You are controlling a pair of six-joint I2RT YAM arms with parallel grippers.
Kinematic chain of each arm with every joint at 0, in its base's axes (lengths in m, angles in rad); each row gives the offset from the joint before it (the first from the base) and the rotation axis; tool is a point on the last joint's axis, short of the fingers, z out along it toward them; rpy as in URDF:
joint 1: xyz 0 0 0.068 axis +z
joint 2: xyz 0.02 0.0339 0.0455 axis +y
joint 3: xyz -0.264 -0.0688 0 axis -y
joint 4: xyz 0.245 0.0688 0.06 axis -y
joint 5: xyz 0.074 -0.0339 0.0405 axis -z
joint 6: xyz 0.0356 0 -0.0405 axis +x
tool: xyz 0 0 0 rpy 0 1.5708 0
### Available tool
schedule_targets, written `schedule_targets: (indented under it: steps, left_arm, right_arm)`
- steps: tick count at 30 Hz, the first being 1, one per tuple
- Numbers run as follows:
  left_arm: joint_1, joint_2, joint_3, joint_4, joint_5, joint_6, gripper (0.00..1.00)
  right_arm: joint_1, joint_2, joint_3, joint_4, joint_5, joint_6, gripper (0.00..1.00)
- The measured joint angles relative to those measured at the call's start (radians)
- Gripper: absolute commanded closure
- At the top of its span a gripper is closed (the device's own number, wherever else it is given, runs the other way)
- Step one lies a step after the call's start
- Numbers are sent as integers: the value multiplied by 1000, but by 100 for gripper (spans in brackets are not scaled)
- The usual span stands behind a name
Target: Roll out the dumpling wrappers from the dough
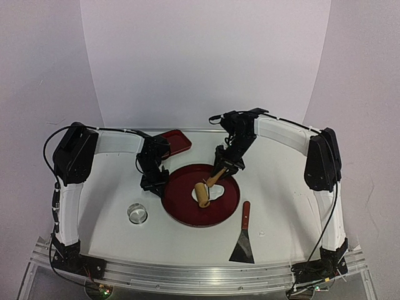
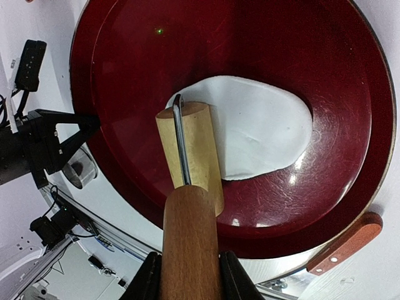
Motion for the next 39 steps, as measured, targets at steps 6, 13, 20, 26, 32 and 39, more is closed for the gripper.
schedule_targets:
  steps: [6, 13, 20, 26, 32, 39]
  left_arm:
    - [1, 4, 7, -8, 2, 1, 100]
    - [1, 8, 13, -14, 3, 1, 100]
    - [1, 8, 13, -16, 2, 7, 100]
    - [0, 13, 25, -29, -6, 29, 100]
    - [-3, 28, 60, -46, -36, 121, 100]
    - [-8, 35, 72, -74, -42, 247, 100]
  right_arm:
    - [-3, 22, 18, 4, -32, -11, 100]
    - [-6, 39, 32, 8, -58, -21, 100]
    - [-4, 45, 68, -7, -62, -50, 100]
    - [13, 55, 173, -68, -53, -106, 100]
    - [61, 46, 203, -52, -48, -170, 100]
    - [70, -97, 109, -42, -37, -236, 100]
